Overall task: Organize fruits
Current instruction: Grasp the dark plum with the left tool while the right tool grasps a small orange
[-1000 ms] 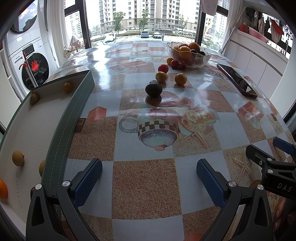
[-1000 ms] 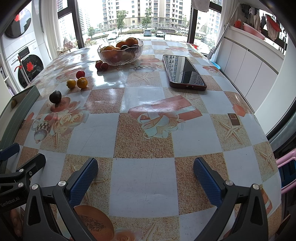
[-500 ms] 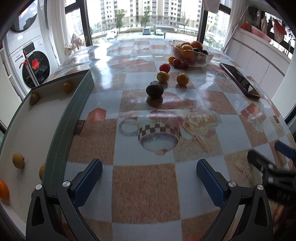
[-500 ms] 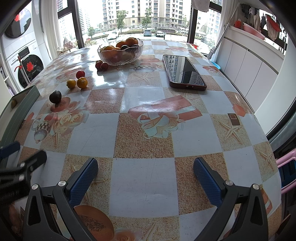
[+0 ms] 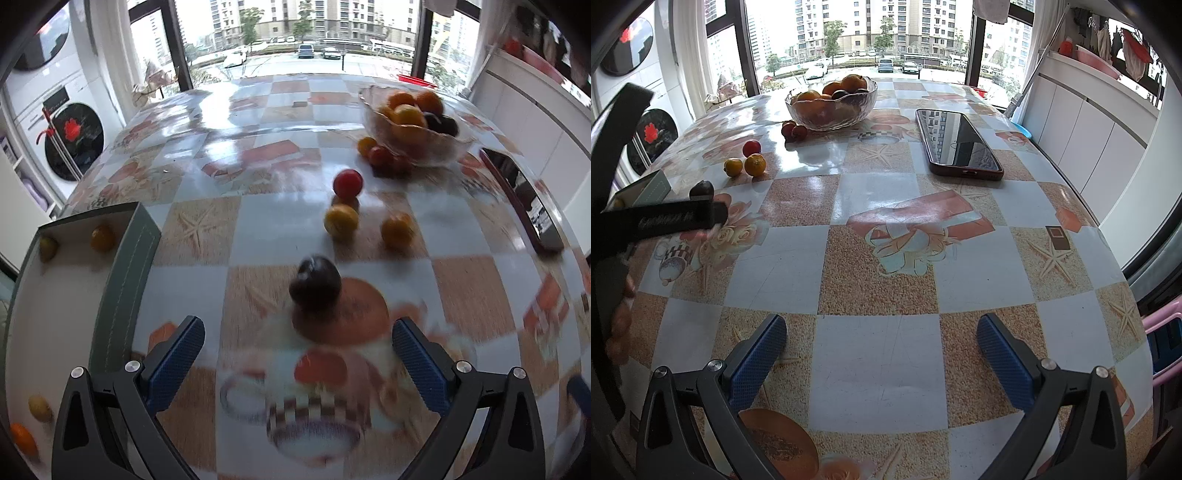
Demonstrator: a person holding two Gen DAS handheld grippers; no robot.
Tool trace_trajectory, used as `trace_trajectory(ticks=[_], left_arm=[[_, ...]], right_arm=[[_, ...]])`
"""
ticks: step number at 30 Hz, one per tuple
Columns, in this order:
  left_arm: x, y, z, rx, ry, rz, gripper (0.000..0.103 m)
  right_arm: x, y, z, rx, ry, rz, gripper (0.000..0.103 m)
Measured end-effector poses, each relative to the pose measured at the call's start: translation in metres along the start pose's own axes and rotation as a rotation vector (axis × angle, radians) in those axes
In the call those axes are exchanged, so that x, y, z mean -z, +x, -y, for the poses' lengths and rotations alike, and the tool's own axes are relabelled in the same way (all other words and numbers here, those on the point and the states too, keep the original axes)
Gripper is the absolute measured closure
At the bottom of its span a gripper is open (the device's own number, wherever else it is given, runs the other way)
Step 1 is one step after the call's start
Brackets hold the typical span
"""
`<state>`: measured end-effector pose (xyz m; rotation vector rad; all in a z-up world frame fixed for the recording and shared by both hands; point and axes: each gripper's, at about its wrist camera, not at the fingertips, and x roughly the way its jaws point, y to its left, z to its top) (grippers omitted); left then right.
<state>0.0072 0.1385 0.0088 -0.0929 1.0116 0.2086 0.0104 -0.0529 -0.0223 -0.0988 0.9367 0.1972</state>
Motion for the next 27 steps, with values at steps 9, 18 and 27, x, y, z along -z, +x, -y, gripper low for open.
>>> trace_trajectory(ticks=[9,18,27], left_arm=[[-0.008,0.008,-0.003,0.006,-0.036,0.029,0.001],[-0.013,0.002,-0.002,0.016,-0.035,0.052,0.039],[-0.001,-0.01,-0.005,0.042,0.001,0.064,0.074]], right_arm=[[0.0,0.0,0.0,0.0,0.0,0.0,0.0],[0.001,0.0,0.0,0.0,0.0,0.0,0.0],[-0.014,0.005,-0.002,-0.021,-0.024,-0.077,0.0]])
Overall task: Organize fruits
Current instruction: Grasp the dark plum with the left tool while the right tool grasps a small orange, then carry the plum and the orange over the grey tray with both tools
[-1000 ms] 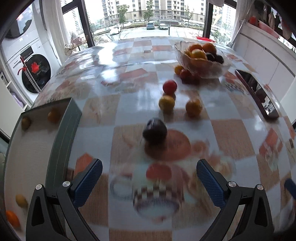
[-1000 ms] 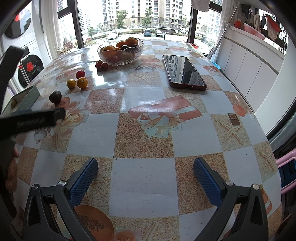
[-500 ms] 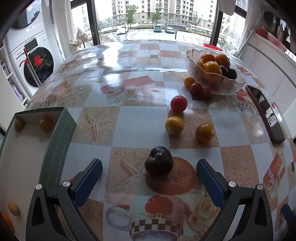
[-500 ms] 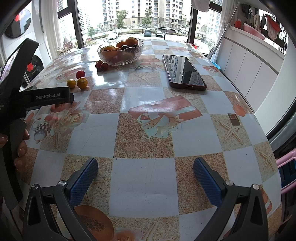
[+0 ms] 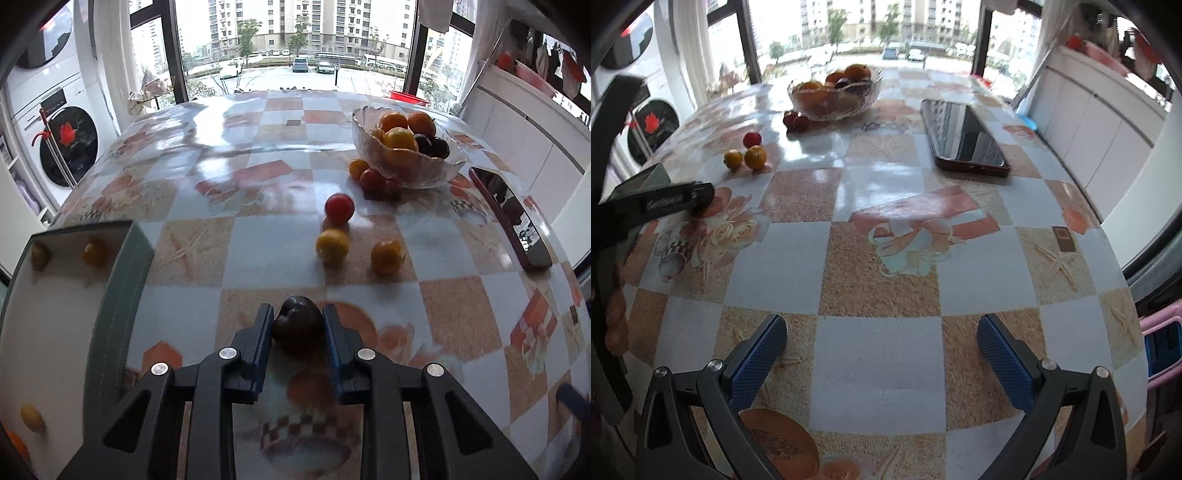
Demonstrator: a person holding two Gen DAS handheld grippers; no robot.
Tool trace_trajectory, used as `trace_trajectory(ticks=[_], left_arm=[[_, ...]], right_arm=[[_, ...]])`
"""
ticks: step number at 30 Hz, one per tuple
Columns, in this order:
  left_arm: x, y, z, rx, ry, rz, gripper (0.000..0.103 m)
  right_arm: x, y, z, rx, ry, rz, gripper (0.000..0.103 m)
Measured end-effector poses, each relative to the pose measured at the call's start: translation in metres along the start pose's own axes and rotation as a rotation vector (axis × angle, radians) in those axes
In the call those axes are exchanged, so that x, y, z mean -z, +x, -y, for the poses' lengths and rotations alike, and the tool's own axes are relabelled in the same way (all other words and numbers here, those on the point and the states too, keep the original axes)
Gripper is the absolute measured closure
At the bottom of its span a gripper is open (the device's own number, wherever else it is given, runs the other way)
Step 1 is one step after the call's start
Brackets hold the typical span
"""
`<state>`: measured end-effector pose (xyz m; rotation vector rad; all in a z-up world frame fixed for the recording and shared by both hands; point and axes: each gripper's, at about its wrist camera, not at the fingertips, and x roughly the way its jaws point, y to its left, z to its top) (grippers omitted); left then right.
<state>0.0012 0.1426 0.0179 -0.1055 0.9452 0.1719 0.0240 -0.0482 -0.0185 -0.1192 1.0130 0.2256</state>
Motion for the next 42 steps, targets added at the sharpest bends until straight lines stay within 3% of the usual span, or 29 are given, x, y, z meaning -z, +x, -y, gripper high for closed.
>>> trace_trajectory(ticks=[9,14,18,21,29,35,42], left_arm=[[0.042,-0.028,-0.016,0.001,-0.015,0.023,0.074],[0.046,-0.031,-0.021,0.016,-0.031,0.025,0.074],[0.047,-0.031,-0.023,0.024,-0.042,0.027,0.074],[0.048,-0.031,-0.024,0.026,-0.04,0.029,0.074],[0.053,-0.039,-0.038,0.105,-0.083,0.024,0.075],[0.071,-0.062,-0.037,0.125,-0.08,0.021,0.075],[0.087,-0.099,-0.043,0.138,-0.076,0.05,0.075]], right_arm=[[-0.07,0.031,-0.038,-0.164,-0.048,-0.023,0.001],[-0.1,0.051,-0.084,-0.169,-0.155,0.016,0.015],[-0.111,0.057,-0.107,-0.148,-0.218,0.059,0.042],[-0.113,0.054,-0.107,-0.167,-0.214,0.069,0.08],[-0.074,0.025,-0.064,-0.264,-0.094,0.027,0.08],[-0.025,-0.002,-0.039,-0.287,-0.037,0.002,0.08],[0.005,-0.026,-0.036,-0.299,-0.022,0.0,0.08]])
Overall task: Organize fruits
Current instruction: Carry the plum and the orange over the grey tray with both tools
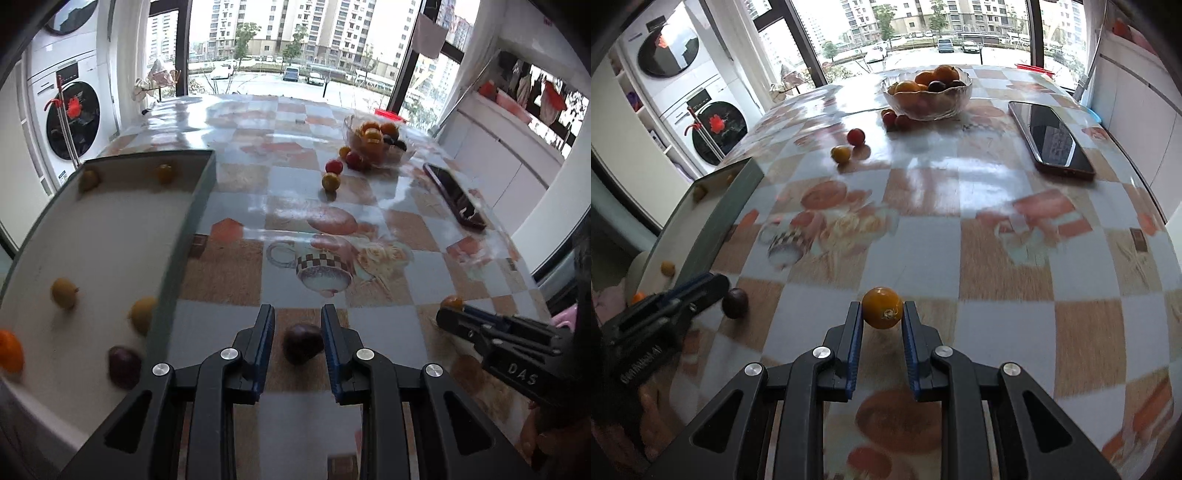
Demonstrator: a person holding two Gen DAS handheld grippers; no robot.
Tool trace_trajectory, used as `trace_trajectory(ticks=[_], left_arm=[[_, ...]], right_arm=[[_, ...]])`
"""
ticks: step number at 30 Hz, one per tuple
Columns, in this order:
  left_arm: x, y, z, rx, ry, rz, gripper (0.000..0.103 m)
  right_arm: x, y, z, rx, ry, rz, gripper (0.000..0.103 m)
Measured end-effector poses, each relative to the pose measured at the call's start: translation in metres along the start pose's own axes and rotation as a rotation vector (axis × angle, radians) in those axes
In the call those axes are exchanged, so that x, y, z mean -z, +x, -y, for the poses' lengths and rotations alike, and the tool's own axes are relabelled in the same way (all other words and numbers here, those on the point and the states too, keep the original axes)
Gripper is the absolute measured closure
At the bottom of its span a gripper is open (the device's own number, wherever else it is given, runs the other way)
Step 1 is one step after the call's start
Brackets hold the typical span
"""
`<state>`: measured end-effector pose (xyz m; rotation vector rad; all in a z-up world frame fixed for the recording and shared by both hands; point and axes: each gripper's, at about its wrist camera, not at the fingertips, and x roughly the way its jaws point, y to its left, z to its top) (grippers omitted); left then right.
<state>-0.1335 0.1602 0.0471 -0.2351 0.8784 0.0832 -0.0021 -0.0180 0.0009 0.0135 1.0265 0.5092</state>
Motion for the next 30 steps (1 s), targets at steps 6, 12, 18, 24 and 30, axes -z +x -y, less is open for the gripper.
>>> trace_trajectory(ticks=[6,12,18,24,30], left_arm=[[-0.002,-0.038,-0.028,-0.017,-0.034,0.077,0.075],[-0.001,-0.051,-0.061,-0.08,-0.083,0.101,0.075],[0.007,-0.038,-0.028,-0.059,0.034,0.058,0.074],[0.013,-0.006,0.015,-0.081,0.114,0.048,0.01],[0.014,0.019,0.021,-0.129,0.125,-0.028,0.02]], right_arm=[[0.005,-0.012,-0.02,-0.016,-0.024,0.013,0.08],[0.007,-0.014,-0.046,-0.024,-0.076,0.013,0.08],[0.012,-0.016,-0.044,-0.021,-0.054,0.01,0.08],[0.022,-0.024,-0.021,0.0,-0.004,0.006,0.08],[0.027,-0.026,-0.007,-0.002,0.024,0.004,0.08]])
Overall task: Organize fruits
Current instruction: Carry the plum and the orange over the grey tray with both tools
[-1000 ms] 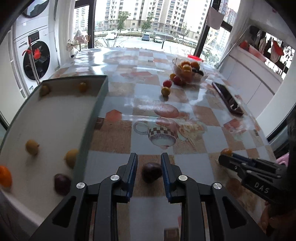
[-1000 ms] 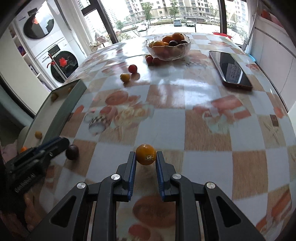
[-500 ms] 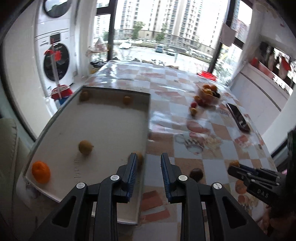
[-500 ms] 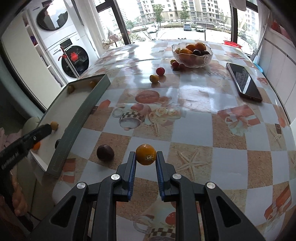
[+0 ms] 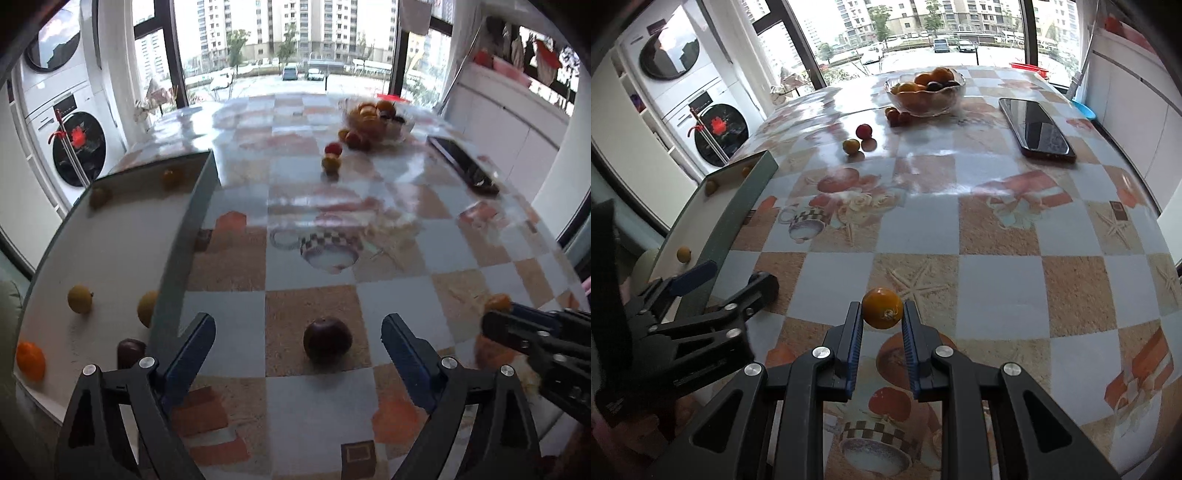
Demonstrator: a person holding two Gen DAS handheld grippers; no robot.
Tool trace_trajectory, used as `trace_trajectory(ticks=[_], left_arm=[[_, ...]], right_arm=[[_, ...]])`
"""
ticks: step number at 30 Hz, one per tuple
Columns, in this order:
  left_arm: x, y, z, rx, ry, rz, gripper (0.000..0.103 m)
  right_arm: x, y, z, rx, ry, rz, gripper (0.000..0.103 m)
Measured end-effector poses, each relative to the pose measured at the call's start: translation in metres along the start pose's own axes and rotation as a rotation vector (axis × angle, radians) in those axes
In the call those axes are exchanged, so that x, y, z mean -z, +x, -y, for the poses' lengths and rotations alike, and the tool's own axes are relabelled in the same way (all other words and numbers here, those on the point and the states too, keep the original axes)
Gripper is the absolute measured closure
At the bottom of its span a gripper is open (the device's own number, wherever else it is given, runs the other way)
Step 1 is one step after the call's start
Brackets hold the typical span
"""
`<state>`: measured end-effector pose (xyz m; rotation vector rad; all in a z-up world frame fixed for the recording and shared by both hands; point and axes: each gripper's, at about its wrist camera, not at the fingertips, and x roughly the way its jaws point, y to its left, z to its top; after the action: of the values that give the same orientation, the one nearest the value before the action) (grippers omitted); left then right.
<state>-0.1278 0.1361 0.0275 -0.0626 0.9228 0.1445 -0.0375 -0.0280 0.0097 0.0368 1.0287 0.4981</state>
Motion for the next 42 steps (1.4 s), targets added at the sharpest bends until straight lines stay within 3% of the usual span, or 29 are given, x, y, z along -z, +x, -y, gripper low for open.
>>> trace_trajectory(ticks=[3,5,8,13,22,29,36,42], left_arm=[[0.003,0.014,0.004,0.004,0.007,-0.071,0.043],[0.005,0.012,0.004,0.02,-0.004,-0.058,0.051],[0.006,0.008,0.01,0.066,0.021,-0.053,0.074],[0.007,-0.003,-0.004,0.116,-0.04,-0.044,0.074],[-0.004,-0.041,-0.057,0.096,-0.124,0.058,0.074],[-0.009,-0.048,-0.103,-0.003,-0.189,0.093,0.074],[-0.005,-0.036,-0.136,-0.102,-0.232,0.071,0.074],[-0.001,-0.028,-0.151,-0.139,-0.252,0.054,0.074]], right_arm=[[0.0,0.001,0.0,-0.009,0.002,-0.001,0.08],[0.0,0.002,-0.001,-0.013,-0.001,0.0,0.08],[-0.002,0.001,-0.004,-0.014,-0.007,0.0,0.08],[-0.006,0.0,-0.011,-0.013,-0.027,0.001,0.08],[-0.015,0.009,-0.028,-0.035,-0.038,-0.017,0.08],[-0.024,0.015,-0.056,-0.052,-0.094,-0.031,0.08],[-0.039,0.027,-0.1,-0.097,-0.175,-0.049,0.08],[-0.046,0.042,-0.146,-0.135,-0.256,-0.067,0.08]])
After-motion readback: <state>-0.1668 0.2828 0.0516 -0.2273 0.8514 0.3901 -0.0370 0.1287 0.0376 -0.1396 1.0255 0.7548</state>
